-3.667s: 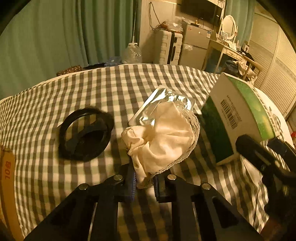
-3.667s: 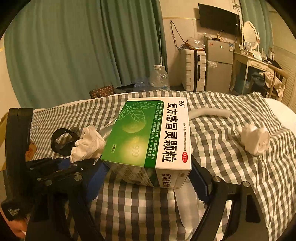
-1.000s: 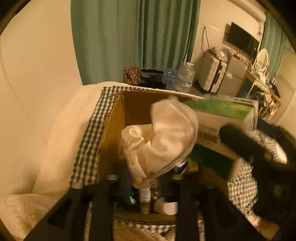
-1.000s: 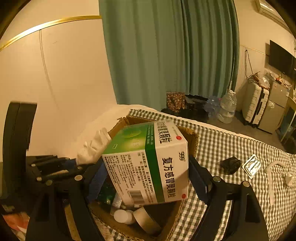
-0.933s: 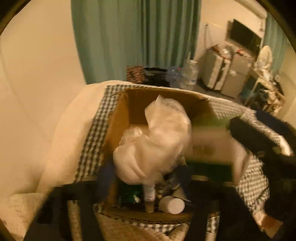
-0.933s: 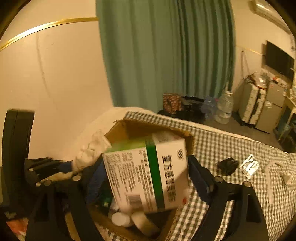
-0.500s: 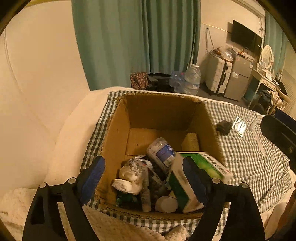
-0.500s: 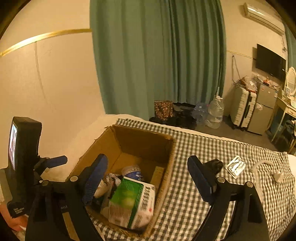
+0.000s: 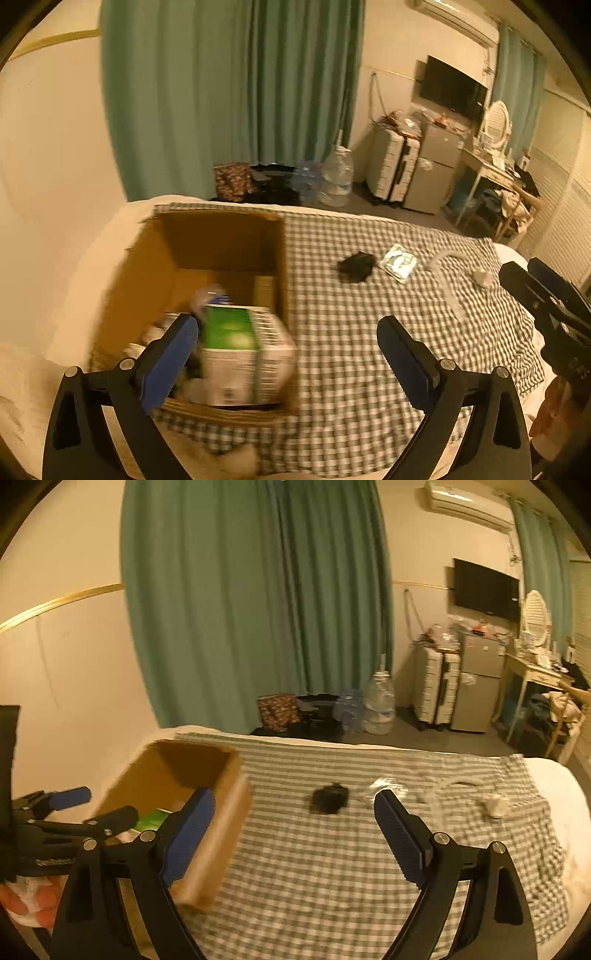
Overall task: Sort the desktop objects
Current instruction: 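Move both grippers back over the items on the bed, then grasp the black case with the left gripper while the right grasps the white comb, then carry the black case and white comb over the cardboard box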
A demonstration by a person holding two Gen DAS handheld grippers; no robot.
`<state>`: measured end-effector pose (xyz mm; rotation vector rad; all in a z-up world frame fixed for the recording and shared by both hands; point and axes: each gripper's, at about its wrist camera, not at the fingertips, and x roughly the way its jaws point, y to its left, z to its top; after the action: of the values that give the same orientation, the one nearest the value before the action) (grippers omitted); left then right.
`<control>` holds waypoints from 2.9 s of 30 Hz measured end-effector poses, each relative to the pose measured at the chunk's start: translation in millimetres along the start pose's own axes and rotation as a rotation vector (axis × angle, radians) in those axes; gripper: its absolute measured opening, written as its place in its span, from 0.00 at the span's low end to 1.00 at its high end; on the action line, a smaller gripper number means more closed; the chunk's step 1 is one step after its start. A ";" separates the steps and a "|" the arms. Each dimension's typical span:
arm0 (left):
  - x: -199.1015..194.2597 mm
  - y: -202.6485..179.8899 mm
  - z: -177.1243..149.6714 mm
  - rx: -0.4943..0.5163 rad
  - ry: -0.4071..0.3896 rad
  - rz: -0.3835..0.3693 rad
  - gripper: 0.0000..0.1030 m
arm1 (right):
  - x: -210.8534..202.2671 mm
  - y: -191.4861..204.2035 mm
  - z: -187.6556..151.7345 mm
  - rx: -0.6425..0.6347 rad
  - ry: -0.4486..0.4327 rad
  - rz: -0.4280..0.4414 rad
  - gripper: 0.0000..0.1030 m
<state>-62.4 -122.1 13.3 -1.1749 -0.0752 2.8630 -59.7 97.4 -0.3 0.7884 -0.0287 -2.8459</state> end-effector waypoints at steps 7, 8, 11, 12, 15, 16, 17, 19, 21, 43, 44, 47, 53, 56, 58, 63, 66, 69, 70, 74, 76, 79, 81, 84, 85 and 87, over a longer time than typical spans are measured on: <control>49.5 -82.8 -22.6 0.078 0.031 -0.036 0.98 | 9.8 -99.8 -34.6 0.109 0.029 -0.087 0.86; 61.2 -94.7 -25.8 0.086 0.035 -0.039 0.98 | 12.7 -113.3 -39.7 0.121 0.037 -0.100 0.86; 95.8 -121.7 -33.1 0.092 0.051 -0.049 0.98 | 33.2 -147.0 -52.4 0.137 0.064 -0.143 0.86; 109.6 -130.2 -34.4 0.087 0.061 -0.057 0.98 | 43.7 -158.1 -56.7 0.141 0.074 -0.154 0.86; 146.2 -148.4 -38.3 0.074 0.100 -0.085 0.98 | 72.2 -181.2 -66.3 0.151 0.100 -0.153 0.86; 162.6 -155.7 -38.4 0.078 0.113 -0.090 0.98 | 85.2 -186.4 -69.0 0.152 0.112 -0.152 0.86; 172.5 -160.3 -39.1 0.083 0.118 -0.088 0.98 | 93.9 -188.9 -72.3 0.149 0.122 -0.152 0.86; 197.3 -167.3 -38.3 0.098 0.119 -0.081 0.98 | 119.9 -196.3 -79.5 0.130 0.145 -0.155 0.86; 213.9 -167.6 -35.7 0.110 0.116 -0.067 0.98 | 141.1 -200.7 -86.0 0.111 0.169 -0.167 0.86; 347.6 -112.0 3.5 -0.058 0.097 0.001 0.98 | 250.0 -228.5 -111.3 0.080 0.310 -0.212 0.71; 351.2 -113.0 5.4 -0.051 0.099 0.004 0.98 | 249.8 -229.2 -111.1 0.083 0.309 -0.217 0.68; 358.1 -114.7 10.1 -0.042 0.093 0.010 0.98 | 248.3 -232.4 -111.7 0.094 0.307 -0.235 0.51; 358.0 -119.5 11.4 0.007 0.085 0.002 0.65 | 242.6 -239.8 -111.2 0.112 0.300 -0.250 0.25; 351.1 -119.4 7.9 0.031 0.094 -0.041 0.47 | 240.6 -242.1 -111.3 0.120 0.303 -0.251 0.25; 347.4 -120.1 6.6 0.039 0.101 -0.050 0.47 | 237.7 -244.5 -111.1 0.130 0.302 -0.248 0.25; 328.5 -120.0 -7.5 0.030 0.114 -0.055 0.47 | 222.2 -246.3 -115.4 0.155 0.309 -0.236 0.25; 315.0 -120.3 -18.9 0.029 0.123 -0.054 0.47 | 212.8 -244.2 -116.8 0.174 0.320 -0.231 0.24; 299.7 -123.4 -28.7 0.023 0.151 -0.074 0.46 | 202.5 -242.7 -119.0 0.185 0.346 -0.225 0.24; 293.1 -126.3 -30.9 0.014 0.163 -0.084 0.46 | 198.4 -241.3 -120.5 0.193 0.353 -0.224 0.24; 266.4 -130.0 -42.4 0.002 0.171 -0.095 0.46 | 181.3 -227.4 -124.9 0.217 0.360 -0.200 0.24; 254.0 -131.3 -42.6 -0.005 0.166 -0.100 0.46 | 167.5 -221.6 -124.8 0.222 0.354 -0.193 0.24; 228.5 -133.7 -41.2 -0.014 0.147 -0.105 0.46 | 148.5 -213.5 -123.1 0.237 0.346 -0.173 0.24; 209.1 -134.6 -37.4 -0.021 0.128 -0.117 0.46 | 135.6 -204.9 -120.7 0.234 0.338 -0.164 0.24; 184.0 -137.5 -31.2 -0.033 0.103 -0.134 0.46 | 117.8 -190.6 -113.6 0.220 0.332 -0.150 0.24; 177.4 -138.2 -30.2 -0.031 0.100 -0.134 0.46 | 113.3 -188.0 -111.0 0.216 0.327 -0.149 0.24; 160.8 -139.1 -28.1 -0.007 0.085 -0.135 0.46 | 99.6 -180.0 -104.2 0.217 0.303 -0.132 0.24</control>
<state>-153.7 27.3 -110.7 -1.2403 -0.1556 2.6962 -121.7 259.0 -152.7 1.3040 -0.2554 -2.8423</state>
